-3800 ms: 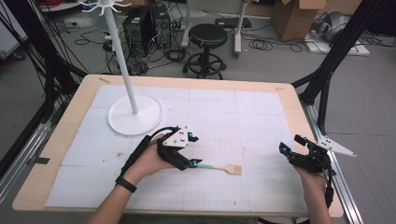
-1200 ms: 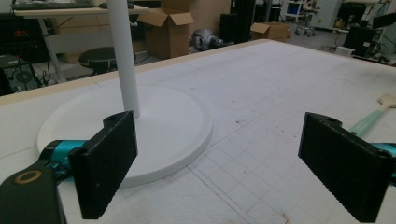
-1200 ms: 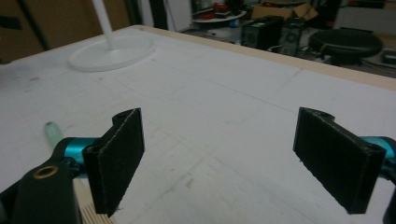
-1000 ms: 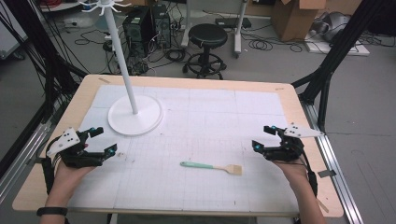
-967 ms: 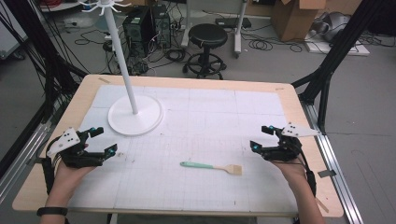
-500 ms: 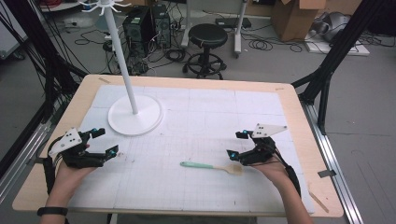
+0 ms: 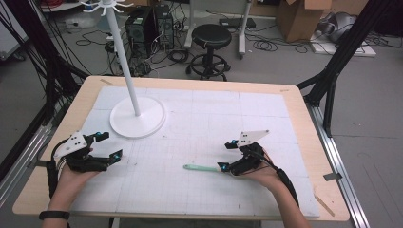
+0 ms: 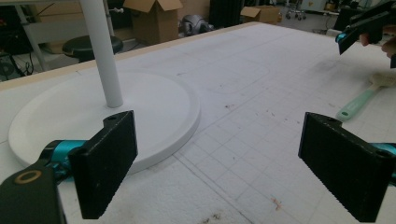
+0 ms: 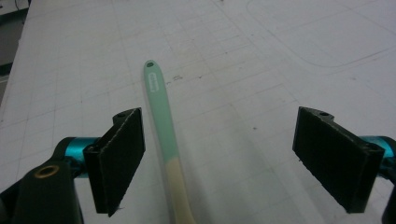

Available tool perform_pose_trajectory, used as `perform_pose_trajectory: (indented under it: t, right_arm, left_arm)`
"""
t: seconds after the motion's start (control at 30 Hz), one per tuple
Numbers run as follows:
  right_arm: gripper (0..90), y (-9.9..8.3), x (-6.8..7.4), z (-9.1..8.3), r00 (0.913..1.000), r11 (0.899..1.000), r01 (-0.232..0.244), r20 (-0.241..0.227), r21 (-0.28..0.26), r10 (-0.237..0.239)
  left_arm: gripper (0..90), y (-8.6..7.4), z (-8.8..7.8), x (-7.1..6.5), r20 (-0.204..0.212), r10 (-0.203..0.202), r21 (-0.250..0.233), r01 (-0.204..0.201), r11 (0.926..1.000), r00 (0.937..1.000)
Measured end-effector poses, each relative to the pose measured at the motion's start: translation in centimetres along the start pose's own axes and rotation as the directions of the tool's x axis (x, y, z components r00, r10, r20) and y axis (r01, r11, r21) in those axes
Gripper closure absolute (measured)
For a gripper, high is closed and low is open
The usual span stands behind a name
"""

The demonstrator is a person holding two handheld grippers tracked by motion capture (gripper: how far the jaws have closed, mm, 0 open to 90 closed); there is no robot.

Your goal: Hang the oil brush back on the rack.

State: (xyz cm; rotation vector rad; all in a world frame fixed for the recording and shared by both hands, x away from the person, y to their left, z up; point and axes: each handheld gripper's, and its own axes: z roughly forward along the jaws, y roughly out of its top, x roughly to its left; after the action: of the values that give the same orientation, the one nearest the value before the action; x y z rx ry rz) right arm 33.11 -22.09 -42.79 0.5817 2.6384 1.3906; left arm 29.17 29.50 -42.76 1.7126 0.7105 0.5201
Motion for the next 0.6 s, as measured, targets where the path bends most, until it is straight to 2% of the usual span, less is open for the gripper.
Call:
perform_pose_trajectory:
  t: [0.13, 0.2, 0.4, 0.47, 0.6]
  right_arm:
    - [18.2, 0.1, 0.4, 0.7, 0.9998, 1.000, 0.010, -0.016, 0.025, -0.010]
    - [20.5, 0.1, 0.6, 1.1, 0.9989, 0.999, 0.028, -0.039, 0.044, -0.026]
    - [26.4, 0.0, 1.3, 2.2, 0.9959, 0.992, 0.071, -0.063, 0.103, -0.064]
    - [32.0, 0.0, 1.5, 2.4, 0.9936, 0.989, 0.088, -0.081, 0.118, -0.079]
    - [40.7, -0.1, 1.6, 2.5, 0.9912, 0.983, 0.114, -0.084, 0.141, -0.102]
  left_arm:
    - [12.3, 0.0, -0.1, 0.0, -0.003, 0.003, 0.000, -0.003, 1.0000, 1.0000]
    - [12.3, 0.0, -0.1, 0.1, 0.001, 0.004, 0.000, -0.004, 1.0000, 1.0000]
    - [12.3, 0.0, -0.1, 0.1, 0.004, 0.003, -0.001, -0.003, 1.0000, 1.0000]
    - [12.3, 0.0, -0.1, 0.1, 0.003, 0.003, -0.002, -0.003, 1.0000, 1.0000]
    - [12.3, 0.0, -0.1, 0.0, 0.005, 0.010, -0.004, -0.010, 0.9999, 0.9999]
